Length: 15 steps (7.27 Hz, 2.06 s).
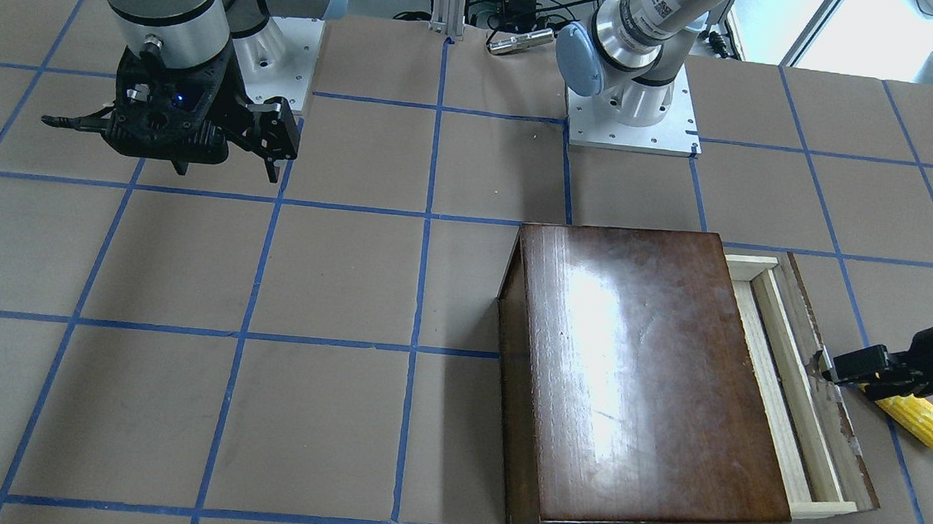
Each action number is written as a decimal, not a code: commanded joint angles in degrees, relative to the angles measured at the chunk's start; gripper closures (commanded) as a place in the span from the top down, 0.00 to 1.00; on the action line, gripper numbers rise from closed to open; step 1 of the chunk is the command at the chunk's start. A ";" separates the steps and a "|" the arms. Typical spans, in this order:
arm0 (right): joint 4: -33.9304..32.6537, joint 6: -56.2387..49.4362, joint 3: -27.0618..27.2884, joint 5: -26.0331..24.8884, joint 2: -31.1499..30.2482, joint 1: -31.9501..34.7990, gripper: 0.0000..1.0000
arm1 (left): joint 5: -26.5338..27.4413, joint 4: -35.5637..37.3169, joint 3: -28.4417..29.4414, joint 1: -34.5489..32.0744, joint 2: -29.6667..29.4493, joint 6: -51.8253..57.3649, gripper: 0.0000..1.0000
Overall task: Open drawer and put corn inside
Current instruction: 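Release the handle and move the left gripper down onto the yellow corn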
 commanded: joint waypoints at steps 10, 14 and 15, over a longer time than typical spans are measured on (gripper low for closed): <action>0.00 0.00 0.00 0.00 0.00 0.00 1.00 | 6.58 -2.44 8.17 4.16 -0.69 -2.32 1.00; 0.00 0.00 0.00 0.00 0.00 0.00 1.00 | 11.49 7.30 7.38 4.78 -6.92 -9.90 1.00; 0.00 0.00 0.00 0.00 0.00 0.00 1.00 | 12.20 8.46 7.29 6.09 -8.42 -9.73 1.00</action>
